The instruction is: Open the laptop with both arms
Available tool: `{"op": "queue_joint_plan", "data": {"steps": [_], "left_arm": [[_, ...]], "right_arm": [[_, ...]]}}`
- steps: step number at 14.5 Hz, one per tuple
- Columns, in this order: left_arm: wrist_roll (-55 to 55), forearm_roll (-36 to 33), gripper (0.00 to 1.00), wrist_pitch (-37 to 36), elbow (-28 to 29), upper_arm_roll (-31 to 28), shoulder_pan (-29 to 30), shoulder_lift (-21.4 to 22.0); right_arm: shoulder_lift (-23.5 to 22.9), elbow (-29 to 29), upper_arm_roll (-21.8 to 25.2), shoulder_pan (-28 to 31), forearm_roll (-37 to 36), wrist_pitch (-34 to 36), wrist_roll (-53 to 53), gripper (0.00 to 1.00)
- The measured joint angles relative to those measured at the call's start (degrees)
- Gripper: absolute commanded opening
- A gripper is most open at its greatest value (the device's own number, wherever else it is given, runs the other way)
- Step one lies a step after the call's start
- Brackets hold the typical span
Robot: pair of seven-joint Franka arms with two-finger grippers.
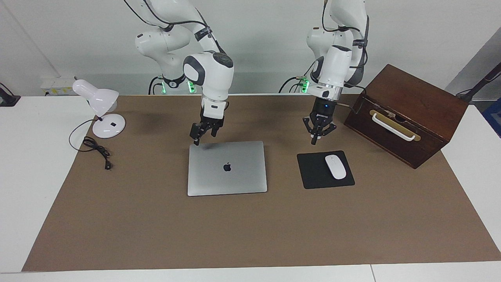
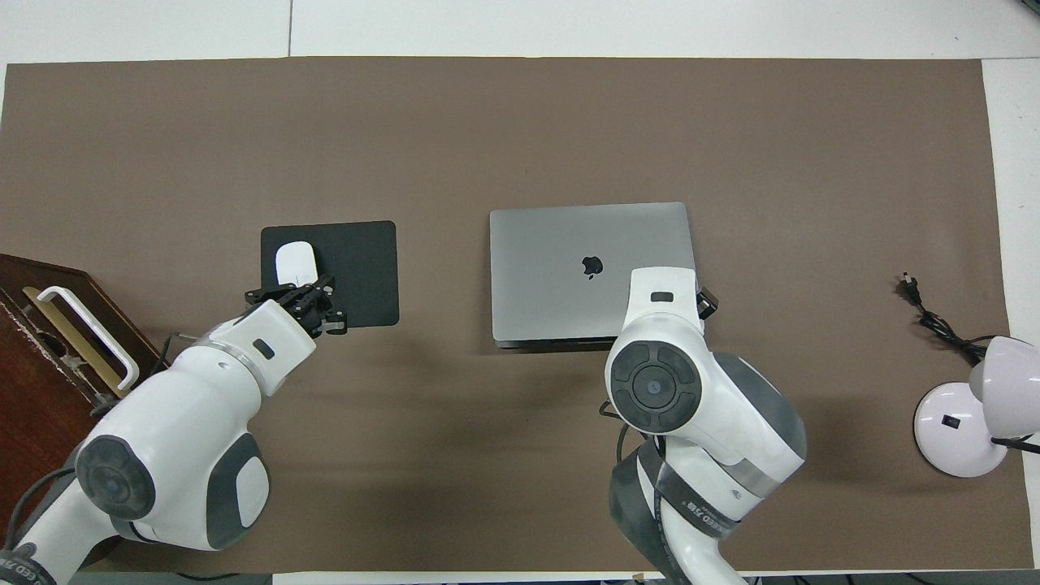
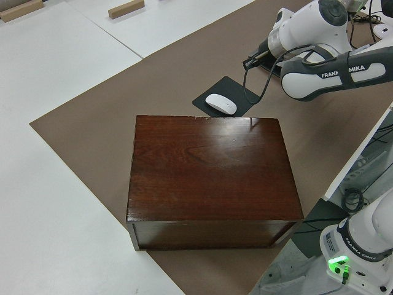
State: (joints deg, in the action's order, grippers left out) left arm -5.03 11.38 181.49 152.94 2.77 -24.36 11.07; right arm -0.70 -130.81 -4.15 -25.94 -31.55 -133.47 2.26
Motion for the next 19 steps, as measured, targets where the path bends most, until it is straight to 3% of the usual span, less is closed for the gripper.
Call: {"op": "queue_joint_plan", "data": {"steps": [8, 12, 19], "left_arm": [[5.7, 0.2, 0.0, 2.4, 2.0, 0.0, -13.0, -3.4], [6.4, 0.2, 0.0, 4.3, 2.1, -0.1, -15.9, -6.2], [8.2, 0.2, 0.0, 18.3, 1.3, -0.1, -18.6, -17.6]], "right_arm": [[-0.2, -2.8, -0.1, -2.4, -1.4, -2.1, -0.4, 1.0], [-1.0, -3.0, 0.3, -0.8, -1.4, -5.0, -2.6, 1.0], [-1.2, -3.0, 0.3, -0.7, -1.4, -5.1, -2.7, 1.0]]}}
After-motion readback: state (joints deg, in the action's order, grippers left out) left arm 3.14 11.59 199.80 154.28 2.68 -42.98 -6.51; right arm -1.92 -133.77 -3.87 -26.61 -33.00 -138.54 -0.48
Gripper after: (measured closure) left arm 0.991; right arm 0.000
